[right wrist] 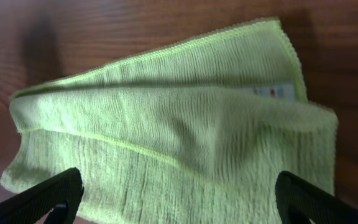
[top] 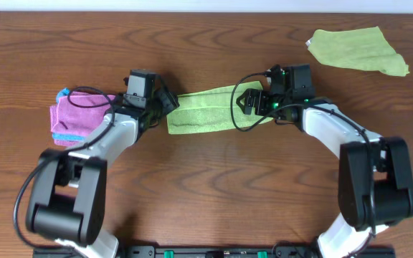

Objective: Fold the cloth

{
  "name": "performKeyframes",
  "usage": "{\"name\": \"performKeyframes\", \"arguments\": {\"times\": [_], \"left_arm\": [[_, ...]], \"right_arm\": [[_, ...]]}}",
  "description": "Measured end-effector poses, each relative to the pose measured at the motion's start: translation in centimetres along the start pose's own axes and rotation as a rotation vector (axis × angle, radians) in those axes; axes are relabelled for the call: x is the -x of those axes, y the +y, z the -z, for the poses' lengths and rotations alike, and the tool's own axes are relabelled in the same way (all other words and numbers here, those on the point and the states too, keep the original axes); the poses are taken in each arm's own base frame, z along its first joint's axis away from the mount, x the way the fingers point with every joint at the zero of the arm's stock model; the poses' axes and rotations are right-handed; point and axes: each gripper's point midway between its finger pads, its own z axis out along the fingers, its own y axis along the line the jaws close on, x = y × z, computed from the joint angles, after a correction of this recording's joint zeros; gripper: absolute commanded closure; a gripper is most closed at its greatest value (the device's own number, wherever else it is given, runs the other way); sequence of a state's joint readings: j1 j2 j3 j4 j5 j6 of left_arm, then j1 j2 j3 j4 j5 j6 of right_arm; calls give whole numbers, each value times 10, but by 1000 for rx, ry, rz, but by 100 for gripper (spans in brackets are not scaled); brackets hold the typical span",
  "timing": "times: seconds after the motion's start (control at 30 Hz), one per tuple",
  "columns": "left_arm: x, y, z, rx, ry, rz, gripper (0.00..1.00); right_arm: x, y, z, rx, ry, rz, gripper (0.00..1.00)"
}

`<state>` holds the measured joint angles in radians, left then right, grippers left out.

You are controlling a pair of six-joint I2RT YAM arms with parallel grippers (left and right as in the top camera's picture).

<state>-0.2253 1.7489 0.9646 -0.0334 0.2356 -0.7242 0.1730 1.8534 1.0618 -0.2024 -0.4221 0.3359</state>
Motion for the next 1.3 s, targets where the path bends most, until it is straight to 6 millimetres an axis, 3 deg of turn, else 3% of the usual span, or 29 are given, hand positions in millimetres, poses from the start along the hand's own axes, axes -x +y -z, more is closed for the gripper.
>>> {"name": "performKeyframes", "arguments": {"times": [0.23,0.33,0.5,0.57,0.7,1.1,1.3], "left_arm": [[7,-16,32,-32,-31,-31,33],[7,-21,35,-56,-26,-38,45],[-5,-28,31,-82,14,-66,86],[-12,-32,25,-88,29,-85,94],[-24,-36,11,-88,53,-101,94],[-46,1,-34,10,128,-54,94],[-48,6,-40,24,132,-49,94]], "right_arm": [[-3,8,33,-41,8,-21,1],[2,15,55,-59,-24,-23,1],[4,24,90,-89,-70,-53,1],[1,23,94,-99,-60,-77,1],[-11,18,94,-127,-20,-137,1],[-17,15,94,-141,-1,-207,1],[-33,-1,76,-185,78,-250,1]]}}
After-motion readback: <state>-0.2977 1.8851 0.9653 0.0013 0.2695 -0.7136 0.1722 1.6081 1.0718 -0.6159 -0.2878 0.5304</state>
